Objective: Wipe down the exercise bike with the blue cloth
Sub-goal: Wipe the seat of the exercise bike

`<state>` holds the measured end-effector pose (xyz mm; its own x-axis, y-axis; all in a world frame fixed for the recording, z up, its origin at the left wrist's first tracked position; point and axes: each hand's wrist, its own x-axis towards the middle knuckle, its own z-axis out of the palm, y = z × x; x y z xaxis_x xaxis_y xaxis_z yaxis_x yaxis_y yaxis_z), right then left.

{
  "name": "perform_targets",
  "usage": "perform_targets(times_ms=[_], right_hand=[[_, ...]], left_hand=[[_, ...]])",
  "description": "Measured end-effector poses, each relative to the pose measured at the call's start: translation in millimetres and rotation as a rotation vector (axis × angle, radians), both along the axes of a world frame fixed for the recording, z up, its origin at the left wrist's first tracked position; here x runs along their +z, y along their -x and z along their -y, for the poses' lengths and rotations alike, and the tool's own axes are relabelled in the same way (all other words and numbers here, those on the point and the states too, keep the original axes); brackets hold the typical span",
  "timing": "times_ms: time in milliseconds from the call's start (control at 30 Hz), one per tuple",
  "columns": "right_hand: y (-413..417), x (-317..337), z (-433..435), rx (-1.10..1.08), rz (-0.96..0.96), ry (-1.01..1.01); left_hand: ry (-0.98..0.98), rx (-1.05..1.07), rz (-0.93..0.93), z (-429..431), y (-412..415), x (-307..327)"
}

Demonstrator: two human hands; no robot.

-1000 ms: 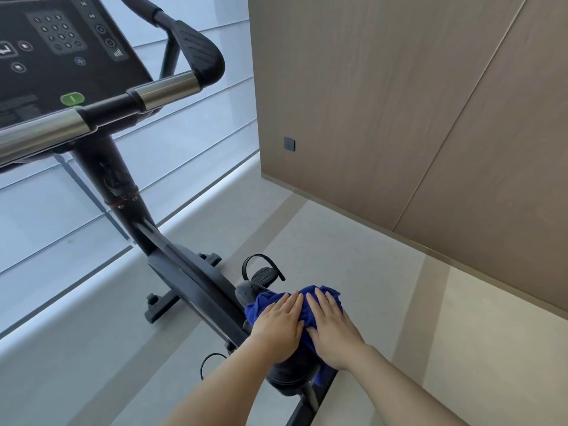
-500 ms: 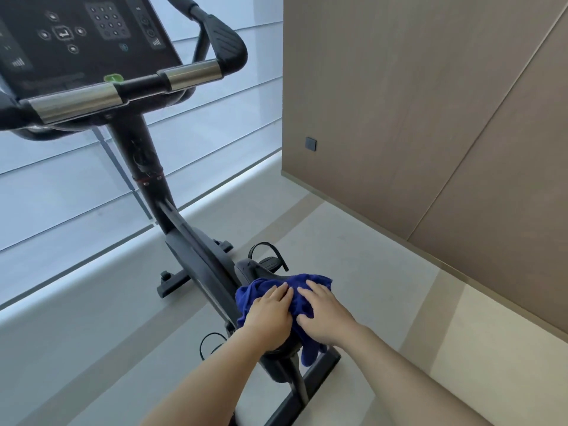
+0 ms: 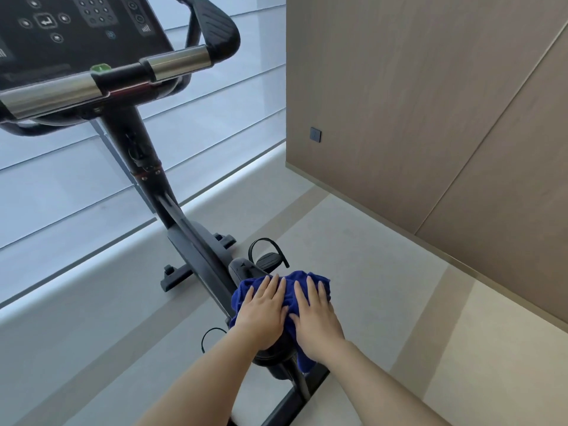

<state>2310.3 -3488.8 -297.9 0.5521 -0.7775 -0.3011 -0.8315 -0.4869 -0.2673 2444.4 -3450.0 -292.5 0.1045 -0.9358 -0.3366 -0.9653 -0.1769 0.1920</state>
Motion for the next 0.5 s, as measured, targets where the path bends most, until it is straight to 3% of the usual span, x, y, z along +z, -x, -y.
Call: perform_targets(times_ms=[300,500], right_hand=[[-17,8,32,-0.120,0.107,-0.095],[-32,16,36,-0.317,0.146,-0.052]], left_hand=[[0.012,-0.107,-0.010,40,-24,-7],[0.068,-0.270,-0.046,63,-39,4]])
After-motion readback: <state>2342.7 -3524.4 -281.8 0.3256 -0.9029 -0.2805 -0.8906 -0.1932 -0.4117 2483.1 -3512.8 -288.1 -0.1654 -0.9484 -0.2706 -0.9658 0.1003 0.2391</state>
